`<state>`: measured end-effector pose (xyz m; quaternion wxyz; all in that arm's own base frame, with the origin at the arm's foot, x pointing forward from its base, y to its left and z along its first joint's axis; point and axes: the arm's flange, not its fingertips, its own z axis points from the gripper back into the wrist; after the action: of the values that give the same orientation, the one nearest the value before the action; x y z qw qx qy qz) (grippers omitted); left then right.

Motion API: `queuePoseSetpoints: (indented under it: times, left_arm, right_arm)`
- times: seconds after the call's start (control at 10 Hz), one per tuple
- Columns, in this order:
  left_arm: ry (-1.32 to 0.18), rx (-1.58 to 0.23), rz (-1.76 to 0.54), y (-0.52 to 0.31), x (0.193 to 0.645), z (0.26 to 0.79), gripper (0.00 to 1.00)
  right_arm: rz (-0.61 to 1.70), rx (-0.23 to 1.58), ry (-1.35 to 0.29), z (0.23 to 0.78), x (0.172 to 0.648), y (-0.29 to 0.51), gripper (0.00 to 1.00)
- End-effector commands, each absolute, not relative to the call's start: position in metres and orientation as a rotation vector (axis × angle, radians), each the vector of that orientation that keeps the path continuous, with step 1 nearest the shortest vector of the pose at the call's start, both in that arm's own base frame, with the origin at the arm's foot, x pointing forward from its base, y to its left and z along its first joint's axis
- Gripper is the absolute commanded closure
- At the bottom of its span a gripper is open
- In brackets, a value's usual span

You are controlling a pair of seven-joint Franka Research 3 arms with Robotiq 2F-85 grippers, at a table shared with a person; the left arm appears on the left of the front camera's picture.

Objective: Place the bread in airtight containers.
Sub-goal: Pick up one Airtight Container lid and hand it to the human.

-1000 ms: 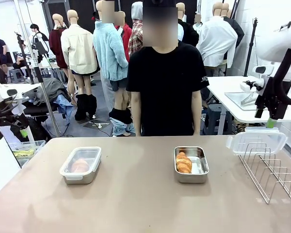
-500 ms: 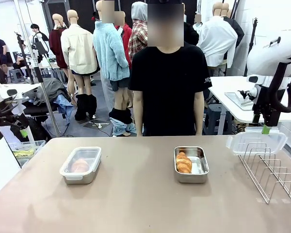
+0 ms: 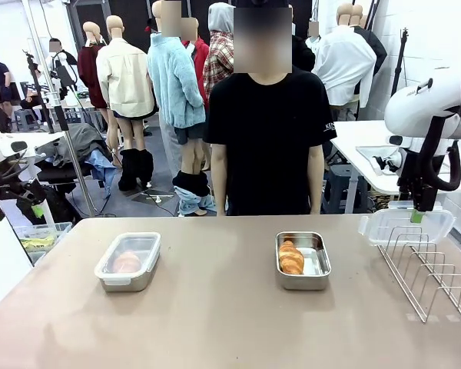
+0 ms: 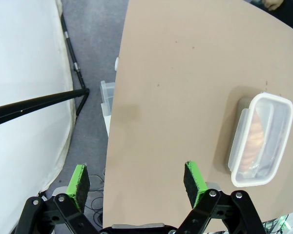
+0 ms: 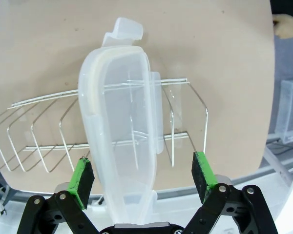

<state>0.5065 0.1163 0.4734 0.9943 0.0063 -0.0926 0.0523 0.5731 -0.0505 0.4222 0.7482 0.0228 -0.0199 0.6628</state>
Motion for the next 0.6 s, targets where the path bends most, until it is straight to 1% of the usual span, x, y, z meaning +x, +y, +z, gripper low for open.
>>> queuePoseSetpoints:
  times: [0.0, 0.4, 0.5]
  left_arm:
    - [-0.183, 0.014, 0.108, 0.1172, 0.5056, 0.4747, 0.0]
    - [-0.183, 0.014, 0.108, 0.1172, 0.5056, 0.4747, 0.0]
    - [-0.183, 0.014, 0.108, 0.1172, 0.5056, 0.4747, 0.0]
  right_arm:
    - [1.447, -0.006, -0.016, 0.4212, 0.5801, -0.0471, 0.12]
    - [1.458, -0.004, -0.013, 0.4212, 0.5799, -0.0471, 0.9]
    - [1.462, -0.009, -0.015, 0.423, 0.5798, -0.0459, 1.0]
